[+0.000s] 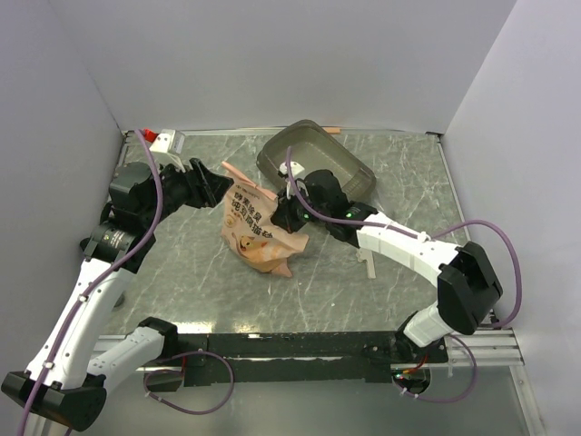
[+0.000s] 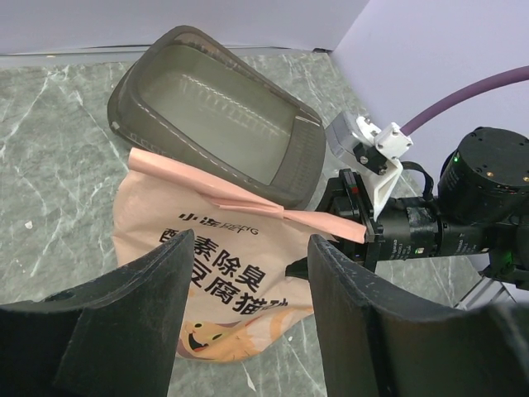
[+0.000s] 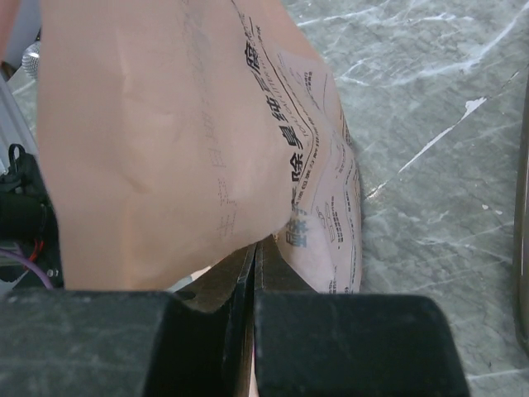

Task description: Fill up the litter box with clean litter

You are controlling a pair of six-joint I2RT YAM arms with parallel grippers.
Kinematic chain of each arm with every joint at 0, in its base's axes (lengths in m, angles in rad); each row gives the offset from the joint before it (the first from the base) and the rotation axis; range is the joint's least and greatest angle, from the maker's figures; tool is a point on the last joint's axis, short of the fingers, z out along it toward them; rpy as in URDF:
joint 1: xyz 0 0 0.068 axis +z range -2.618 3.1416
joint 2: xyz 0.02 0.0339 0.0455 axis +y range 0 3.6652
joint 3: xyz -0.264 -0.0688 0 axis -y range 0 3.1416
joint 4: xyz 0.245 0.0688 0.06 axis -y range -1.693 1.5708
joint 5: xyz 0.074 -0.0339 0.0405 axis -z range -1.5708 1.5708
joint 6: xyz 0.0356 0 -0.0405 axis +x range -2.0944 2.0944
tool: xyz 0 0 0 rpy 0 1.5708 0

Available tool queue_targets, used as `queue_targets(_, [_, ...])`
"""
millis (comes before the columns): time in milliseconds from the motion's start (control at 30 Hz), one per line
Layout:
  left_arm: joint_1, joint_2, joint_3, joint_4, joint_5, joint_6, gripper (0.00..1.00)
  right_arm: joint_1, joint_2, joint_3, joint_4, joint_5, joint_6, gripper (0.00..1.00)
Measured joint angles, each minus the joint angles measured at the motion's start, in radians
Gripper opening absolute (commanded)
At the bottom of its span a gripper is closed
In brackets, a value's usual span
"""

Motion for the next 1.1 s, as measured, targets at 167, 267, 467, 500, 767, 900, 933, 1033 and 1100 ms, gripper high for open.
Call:
queue_targets(167, [0.000, 0.000, 0.000, -0.006, -0.002, 0.000, 0.62, -0.007, 0.021, 0.002, 0.007, -0.034, -0.005, 0.13])
queue_targets(267, [0.000, 0.000, 0.000, -0.008, -0.001, 0.000, 0.63, -0.008, 0.046, 0.016, -0.010, -0.065, -0.016, 0.38])
queue_targets(467, [0.000, -0.001, 0.000, -0.007, -0.001, 0.000, 0.63, -0.008, 0.053, 0.033, -0.046, -0.089, -0.026, 0.60])
queue_targets(500, [0.000, -0.001, 0.000, -0.007, -0.001, 0.000, 0.63, -0.008, 0.052, 0.036, -0.055, -0.089, -0.030, 0.65])
queue_targets(767, [0.000, -0.003, 0.000, -0.007, 0.003, 0.000, 0.63, -0.008, 0.045, 0.085, -0.164, -0.077, -0.059, 0.82])
queue_targets(900, [0.000, -0.008, 0.000, -0.007, 0.007, 0.000, 0.63, 0.002, 0.018, 0.088, -0.211, -0.053, -0.064, 0.84])
queue_targets(933, [0.000, -0.010, 0.000, -0.007, 0.007, 0.000, 0.63, 0.005, 0.006, 0.089, -0.225, -0.042, -0.066, 0.84])
queue_targets(1033, [0.000, -0.015, 0.000, -0.009, 0.007, 0.000, 0.63, 0.021, -0.033, 0.104, -0.276, -0.008, -0.073, 0.84])
queue_targets(1100, [0.000, -0.018, 0.000, -0.012, 0.007, 0.000, 0.63, 0.035, -0.062, 0.128, -0.322, 0.023, -0.083, 0.84])
